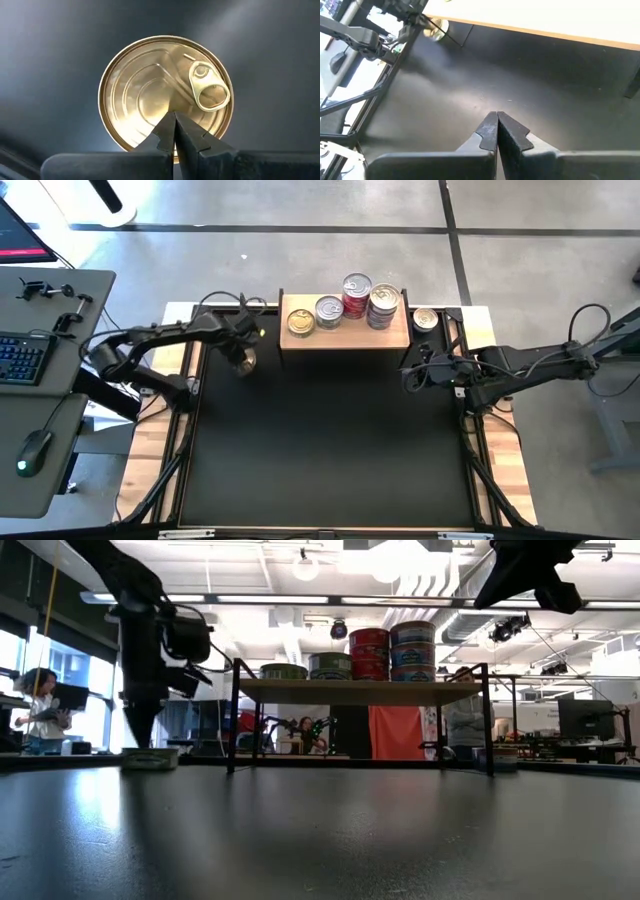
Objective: Stack canned seafood by type on shelf
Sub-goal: Stack the green tuna can on top of the green tuna can on the shelf
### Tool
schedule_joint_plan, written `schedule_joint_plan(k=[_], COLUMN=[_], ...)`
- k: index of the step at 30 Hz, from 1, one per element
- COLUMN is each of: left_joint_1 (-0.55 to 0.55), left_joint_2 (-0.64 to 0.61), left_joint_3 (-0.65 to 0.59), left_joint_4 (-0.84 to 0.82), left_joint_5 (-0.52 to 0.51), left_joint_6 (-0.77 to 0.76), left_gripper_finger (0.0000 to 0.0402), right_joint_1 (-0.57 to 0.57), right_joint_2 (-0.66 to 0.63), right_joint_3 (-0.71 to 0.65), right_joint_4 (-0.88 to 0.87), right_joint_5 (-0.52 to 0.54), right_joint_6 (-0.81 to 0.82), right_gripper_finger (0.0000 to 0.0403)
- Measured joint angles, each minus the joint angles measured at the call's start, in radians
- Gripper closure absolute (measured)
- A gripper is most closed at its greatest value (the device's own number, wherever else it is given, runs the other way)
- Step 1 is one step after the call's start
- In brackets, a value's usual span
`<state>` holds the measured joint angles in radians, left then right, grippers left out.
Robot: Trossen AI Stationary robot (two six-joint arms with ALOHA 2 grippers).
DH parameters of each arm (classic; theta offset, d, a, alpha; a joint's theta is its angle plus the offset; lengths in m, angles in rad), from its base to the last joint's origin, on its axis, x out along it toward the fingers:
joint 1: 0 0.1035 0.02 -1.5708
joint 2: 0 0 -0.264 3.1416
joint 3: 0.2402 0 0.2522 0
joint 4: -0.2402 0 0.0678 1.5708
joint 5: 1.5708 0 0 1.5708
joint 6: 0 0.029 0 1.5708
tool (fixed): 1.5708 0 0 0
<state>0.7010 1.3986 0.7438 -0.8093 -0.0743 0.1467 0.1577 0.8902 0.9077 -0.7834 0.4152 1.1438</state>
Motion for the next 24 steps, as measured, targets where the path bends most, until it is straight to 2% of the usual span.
schedule_joint_plan(k=[4, 7, 12, 14, 18, 24], left_joint_1=[-0.091, -0.19, -0.38, -0.437, -0.507, -0.575], left_joint_2=[-0.075, -0.079, -0.058, -0.048, -0.066, -0.185], left_joint_3=[0.0, -0.004, -0.042, -0.065, -0.069, -0.068], left_joint_4=[-0.031, -0.074, 0.0, 0.034, 0.052, 0.046], left_joint_5=[0.015, 0.007, -0.019, -0.068, -0.101, -0.104], left_joint_6=[-0.095, -0.173, -0.322, -0.365, -0.414, -0.459], left_gripper_finger=[0.0401, 0.0401, 0.0401, 0.0401, 0.0401, 0.0401], right_joint_1=[0.0, 0.0, 0.0, 0.001, 0.002, 0.002], right_joint_2=[0.0, 0.0, 0.0, 0.0, 0.0, 0.0], right_joint_3=[0.0, 0.0, 0.0, 0.0, 0.0, 0.0], right_joint_4=[0.0, 0.0, 0.003, 0.008, 0.026, 0.08], right_joint_5=[-0.003, -0.006, -0.039, -0.054, -0.078, -0.082], right_joint_6=[-0.024, -0.028, -0.051, -0.053, -0.053, -0.043], right_gripper_finger=[0.0403, 0.0403, 0.0403, 0.0403, 0.0403, 0.0403])
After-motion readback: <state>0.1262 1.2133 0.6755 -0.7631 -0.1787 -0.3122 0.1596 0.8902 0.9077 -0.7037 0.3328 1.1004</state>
